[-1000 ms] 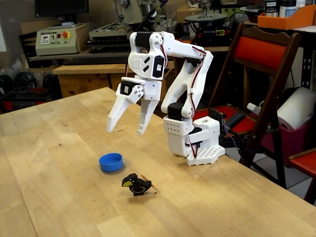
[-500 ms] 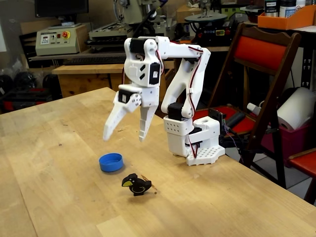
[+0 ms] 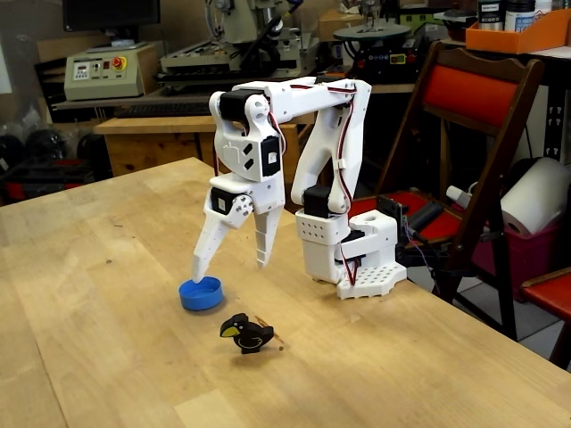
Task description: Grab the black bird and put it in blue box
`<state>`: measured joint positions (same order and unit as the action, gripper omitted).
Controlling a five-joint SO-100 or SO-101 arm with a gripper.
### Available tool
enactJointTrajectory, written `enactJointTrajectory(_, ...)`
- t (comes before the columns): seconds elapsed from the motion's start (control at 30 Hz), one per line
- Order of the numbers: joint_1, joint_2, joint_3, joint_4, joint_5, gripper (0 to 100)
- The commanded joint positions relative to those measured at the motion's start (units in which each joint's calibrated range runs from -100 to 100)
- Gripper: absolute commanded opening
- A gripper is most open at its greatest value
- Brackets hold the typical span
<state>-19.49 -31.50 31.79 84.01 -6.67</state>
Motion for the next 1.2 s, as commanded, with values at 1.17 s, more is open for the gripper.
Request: enactJointTrajectory(1.17, -11.2, 6.0, -2.2, -0.1, 0.0, 41)
